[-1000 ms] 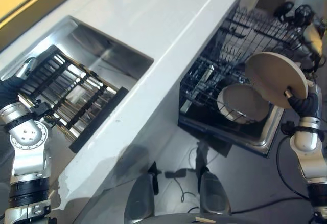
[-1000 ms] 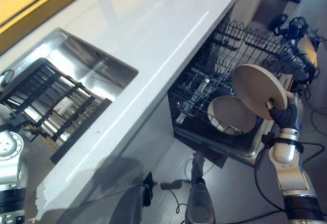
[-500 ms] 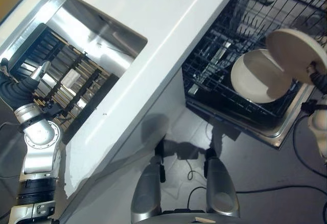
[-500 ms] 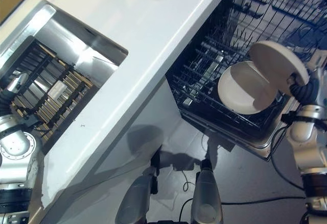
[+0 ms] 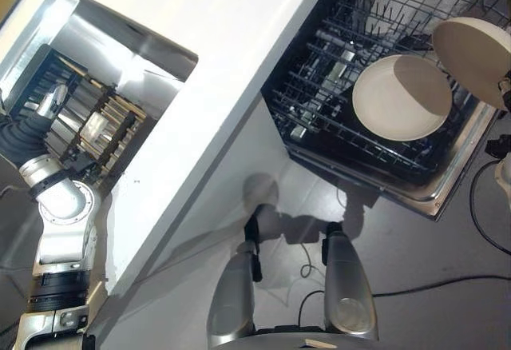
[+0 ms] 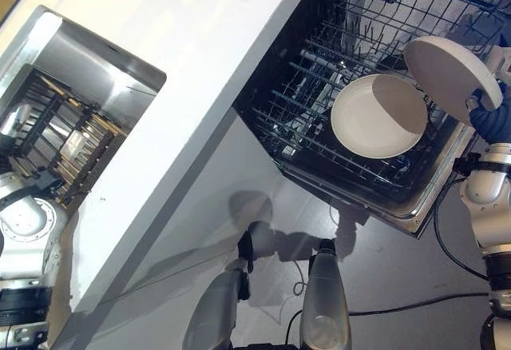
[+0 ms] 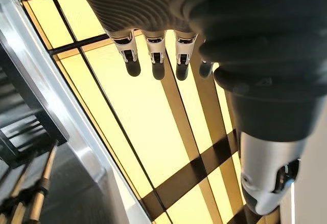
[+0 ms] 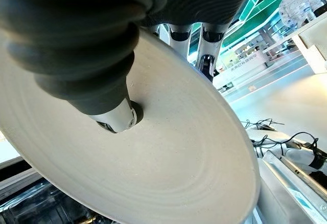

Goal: Pick up plates and place into dishwasher.

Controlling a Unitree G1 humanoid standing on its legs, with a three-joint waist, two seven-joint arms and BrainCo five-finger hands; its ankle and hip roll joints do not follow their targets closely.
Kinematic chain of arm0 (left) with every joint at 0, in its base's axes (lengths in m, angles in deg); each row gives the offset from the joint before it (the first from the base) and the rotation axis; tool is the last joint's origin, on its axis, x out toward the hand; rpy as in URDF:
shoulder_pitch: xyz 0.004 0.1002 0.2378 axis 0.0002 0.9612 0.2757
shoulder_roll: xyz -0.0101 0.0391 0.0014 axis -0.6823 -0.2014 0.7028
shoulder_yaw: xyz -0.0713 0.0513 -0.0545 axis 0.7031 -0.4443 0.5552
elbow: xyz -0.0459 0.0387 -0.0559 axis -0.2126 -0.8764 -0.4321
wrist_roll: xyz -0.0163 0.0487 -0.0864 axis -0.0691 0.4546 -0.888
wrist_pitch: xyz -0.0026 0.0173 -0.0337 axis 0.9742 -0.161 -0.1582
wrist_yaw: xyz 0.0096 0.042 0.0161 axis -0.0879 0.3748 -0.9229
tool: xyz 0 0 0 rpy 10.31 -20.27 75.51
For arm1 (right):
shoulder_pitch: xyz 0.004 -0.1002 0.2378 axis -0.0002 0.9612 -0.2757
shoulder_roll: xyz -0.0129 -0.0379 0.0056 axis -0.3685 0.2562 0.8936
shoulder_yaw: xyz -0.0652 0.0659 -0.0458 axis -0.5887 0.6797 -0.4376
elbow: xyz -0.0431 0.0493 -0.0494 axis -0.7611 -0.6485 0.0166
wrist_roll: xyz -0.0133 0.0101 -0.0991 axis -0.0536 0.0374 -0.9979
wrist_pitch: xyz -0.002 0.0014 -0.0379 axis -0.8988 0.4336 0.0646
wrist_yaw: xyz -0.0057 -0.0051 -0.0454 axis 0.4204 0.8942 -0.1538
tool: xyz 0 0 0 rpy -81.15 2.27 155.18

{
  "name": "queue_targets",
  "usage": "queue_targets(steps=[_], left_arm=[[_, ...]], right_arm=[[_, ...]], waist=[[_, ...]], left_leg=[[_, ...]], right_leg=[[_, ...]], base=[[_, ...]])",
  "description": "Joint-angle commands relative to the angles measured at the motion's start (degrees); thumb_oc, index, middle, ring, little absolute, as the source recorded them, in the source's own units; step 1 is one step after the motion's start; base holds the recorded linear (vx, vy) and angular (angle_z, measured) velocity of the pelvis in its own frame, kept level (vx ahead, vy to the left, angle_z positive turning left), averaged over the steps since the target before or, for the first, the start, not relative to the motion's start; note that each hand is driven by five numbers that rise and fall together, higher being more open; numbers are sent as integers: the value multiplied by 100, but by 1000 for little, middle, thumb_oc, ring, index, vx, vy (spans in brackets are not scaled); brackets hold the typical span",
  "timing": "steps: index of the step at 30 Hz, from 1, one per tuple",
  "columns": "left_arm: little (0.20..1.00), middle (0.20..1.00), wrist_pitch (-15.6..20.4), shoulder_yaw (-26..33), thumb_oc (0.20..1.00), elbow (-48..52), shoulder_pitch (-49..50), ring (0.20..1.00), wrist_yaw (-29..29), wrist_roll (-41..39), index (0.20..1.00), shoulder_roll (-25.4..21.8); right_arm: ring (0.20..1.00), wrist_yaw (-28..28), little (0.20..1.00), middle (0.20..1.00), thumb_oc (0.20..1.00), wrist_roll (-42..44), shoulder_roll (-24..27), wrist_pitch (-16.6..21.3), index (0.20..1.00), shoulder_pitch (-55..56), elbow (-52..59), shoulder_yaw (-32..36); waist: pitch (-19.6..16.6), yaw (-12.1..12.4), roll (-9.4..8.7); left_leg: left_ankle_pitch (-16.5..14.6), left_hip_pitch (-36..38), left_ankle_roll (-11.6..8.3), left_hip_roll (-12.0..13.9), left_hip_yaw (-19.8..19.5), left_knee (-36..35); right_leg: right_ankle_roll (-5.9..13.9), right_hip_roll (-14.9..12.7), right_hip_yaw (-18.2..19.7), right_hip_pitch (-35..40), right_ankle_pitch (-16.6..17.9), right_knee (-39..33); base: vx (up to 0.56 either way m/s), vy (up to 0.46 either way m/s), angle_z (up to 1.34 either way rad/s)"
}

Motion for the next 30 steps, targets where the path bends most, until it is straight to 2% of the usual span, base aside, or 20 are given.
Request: queue_targets(steps=[1,6,10,17,23,30], left_arm=[[1000,1000,115,29,1000,91,-21,1000,-143,-78,1000,-98],[1000,1000,81,17,1000,2,-39,1000,-163,-79,1000,-101],[1000,1000,79,-92,1000,6,-48,1000,-147,-25,1000,-52],[1000,1000,73,-160,1000,111,-16,1000,-213,-23,1000,-37],[1000,1000,63,-272,1000,80,-177,1000,-273,-37,1000,-88],[1000,1000,0,-542,1000,28,-472,1000,-470,-47,1000,-268]], right_arm=[[200,349,200,200,200,-10,249,318,200,-543,-145,-167],[200,941,200,200,200,-220,285,274,200,-611,-103,-37],[200,1420,200,200,200,-573,399,-13,200,-890,-158,-74],[200,1348,200,200,200,-611,502,54,200,-1207,-551,-350],[200,1306,200,200,200,-536,533,15,200,-1643,-807,-682],[200,1447,200,200,200,-833,695,-80,200,-2509,-1630,-1573]], waist=[[-318,-8,-180],[-322,17,-221],[-247,74,-161],[-76,117,4],[148,148,73],[337,278,217]], left_leg=[[-546,245,-16,509,-118,539],[-648,160,-1,506,-92,629],[-678,-3,17,445,-139,785],[-566,-181,27,399,-189,837],[-494,-493,43,359,-187,811],[-279,-822,53,340,-148,617]], right_leg=[[-38,71,346,125,732,-1189],[14,4,333,115,764,-1207],[28,-28,336,30,779,-1160],[1,-53,331,-122,746,-1053],[33,-50,368,-467,782,-938],[43,-53,344,-886,788,-814]], base=[[21,18,6],[6,-20,5],[-10,-22,-5],[10,17,0],[-64,-32,12],[-62,-57,1]])
